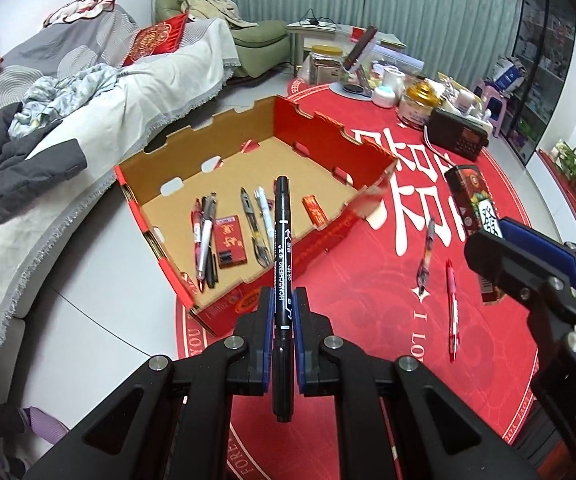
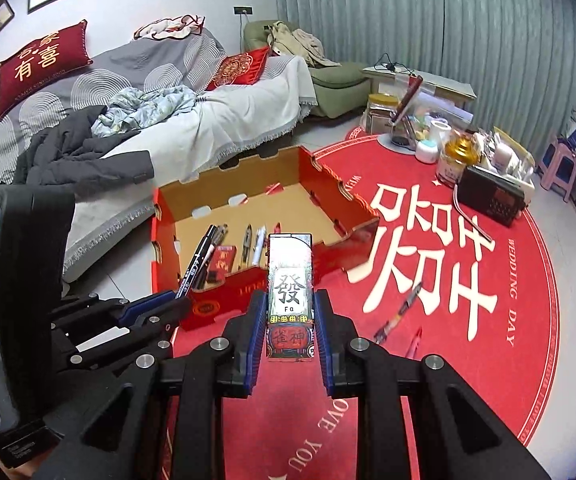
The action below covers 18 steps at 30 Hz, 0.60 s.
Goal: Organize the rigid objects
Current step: 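Carry the marker in the left tool and card box in the right tool over the box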
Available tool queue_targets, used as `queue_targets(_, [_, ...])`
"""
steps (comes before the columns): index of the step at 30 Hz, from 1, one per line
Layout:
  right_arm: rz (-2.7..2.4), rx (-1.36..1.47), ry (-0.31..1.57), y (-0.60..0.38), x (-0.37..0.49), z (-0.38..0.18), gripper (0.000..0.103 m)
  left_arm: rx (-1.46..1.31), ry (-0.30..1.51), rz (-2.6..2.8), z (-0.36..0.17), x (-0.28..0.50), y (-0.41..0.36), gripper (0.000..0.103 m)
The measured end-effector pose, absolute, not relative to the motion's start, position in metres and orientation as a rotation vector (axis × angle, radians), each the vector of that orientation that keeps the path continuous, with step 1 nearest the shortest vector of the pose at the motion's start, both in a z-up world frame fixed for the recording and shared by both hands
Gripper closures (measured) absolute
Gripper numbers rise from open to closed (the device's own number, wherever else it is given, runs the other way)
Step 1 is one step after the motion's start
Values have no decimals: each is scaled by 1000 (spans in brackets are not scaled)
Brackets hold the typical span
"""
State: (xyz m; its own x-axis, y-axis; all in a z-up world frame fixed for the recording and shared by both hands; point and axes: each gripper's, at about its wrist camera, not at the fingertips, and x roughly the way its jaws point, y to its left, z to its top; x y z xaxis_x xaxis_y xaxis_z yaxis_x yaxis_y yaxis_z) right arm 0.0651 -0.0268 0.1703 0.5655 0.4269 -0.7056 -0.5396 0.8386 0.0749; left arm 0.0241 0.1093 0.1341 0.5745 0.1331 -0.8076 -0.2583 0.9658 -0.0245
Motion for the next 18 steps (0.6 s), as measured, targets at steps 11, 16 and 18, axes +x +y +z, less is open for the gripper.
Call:
queue_targets(11, [591, -189, 765, 1, 89, 184, 78, -187, 906, 260, 145, 43, 139, 94])
queue_targets(16, [596, -209, 767, 14, 99, 185, 78, -197, 904, 271, 147, 50, 150, 94])
queue_targets(18, [598, -212, 771, 18, 103, 185, 78, -202, 904, 276, 147, 53, 155, 94])
